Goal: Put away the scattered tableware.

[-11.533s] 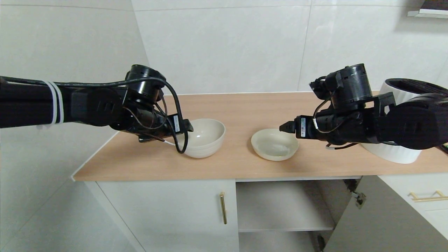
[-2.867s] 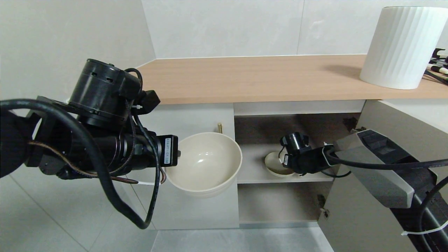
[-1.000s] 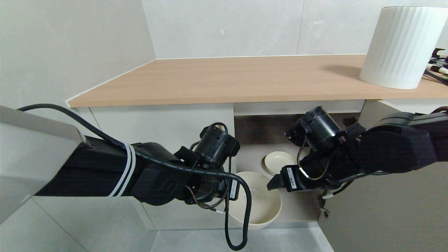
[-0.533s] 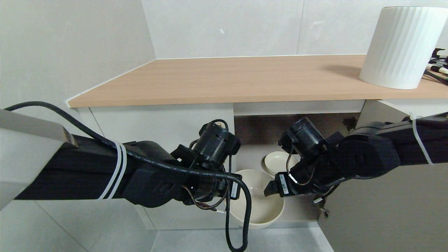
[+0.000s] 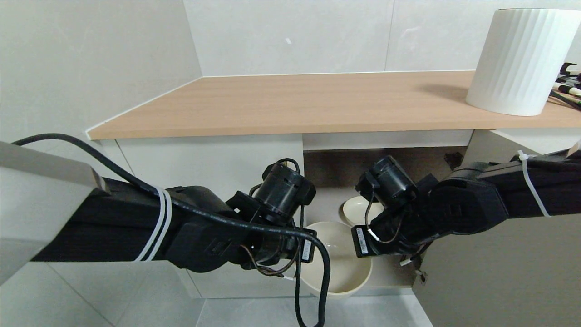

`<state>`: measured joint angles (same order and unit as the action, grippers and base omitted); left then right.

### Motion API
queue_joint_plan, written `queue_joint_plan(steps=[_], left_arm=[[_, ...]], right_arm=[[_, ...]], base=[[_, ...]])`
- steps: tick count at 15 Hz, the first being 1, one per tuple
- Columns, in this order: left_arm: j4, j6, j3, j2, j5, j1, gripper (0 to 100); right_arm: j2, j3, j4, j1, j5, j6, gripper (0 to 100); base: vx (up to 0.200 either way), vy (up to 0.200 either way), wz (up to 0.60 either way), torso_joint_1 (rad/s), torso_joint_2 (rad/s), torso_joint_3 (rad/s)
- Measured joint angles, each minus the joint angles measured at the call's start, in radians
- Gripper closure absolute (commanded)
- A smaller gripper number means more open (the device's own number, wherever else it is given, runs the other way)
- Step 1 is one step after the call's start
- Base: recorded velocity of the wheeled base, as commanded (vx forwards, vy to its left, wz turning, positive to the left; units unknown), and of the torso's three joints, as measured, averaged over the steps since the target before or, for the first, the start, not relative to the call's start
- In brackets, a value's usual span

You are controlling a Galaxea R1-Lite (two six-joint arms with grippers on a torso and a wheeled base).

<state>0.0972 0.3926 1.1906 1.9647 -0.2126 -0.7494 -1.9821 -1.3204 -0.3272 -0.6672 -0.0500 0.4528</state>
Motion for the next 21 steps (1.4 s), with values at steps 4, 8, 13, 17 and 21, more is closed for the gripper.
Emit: queue_joint_plan(steps=[4, 8, 13, 17, 21], left_arm=[[0.001, 0.002, -0.001, 0.005, -0.017, -0.001, 0], [0.001, 0.004, -0.002, -0.003, -0.035, -0.001, 0], [0.001, 0.004, -0.008, -0.024, -0.034, 0.0, 0], [0.001, 0.005, -0.008, -0.031, -0.033, 0.002, 0], [0.001, 0.005, -0.008, -0.032, -0.034, 0.002, 0]], right_arm=[[-0.004, 0.007, -0.004, -0.006, -0.008, 0.0, 100], [-0.021, 0.041, 0.007, 0.004, -0.035, 0.119, 100], [-0.042, 0.117, 0.227, 0.063, -0.115, 0.201, 100], [-0.099, 0.263, 0.671, 0.095, -0.246, 0.201, 100], [-0.151, 0.288, 0.728, 0.142, -0.263, 0.197, 100]], base=[[0.0, 0.0, 0.0, 0.0, 0.0, 0.0], [0.0, 0.0, 0.0, 0.0, 0.0, 0.0], [0.0, 0.0, 0.0, 0.0, 0.0, 0.0], [0.0, 0.0, 0.0, 0.0, 0.0, 0.0], [0.0, 0.0, 0.0, 0.0, 0.0, 0.0]])
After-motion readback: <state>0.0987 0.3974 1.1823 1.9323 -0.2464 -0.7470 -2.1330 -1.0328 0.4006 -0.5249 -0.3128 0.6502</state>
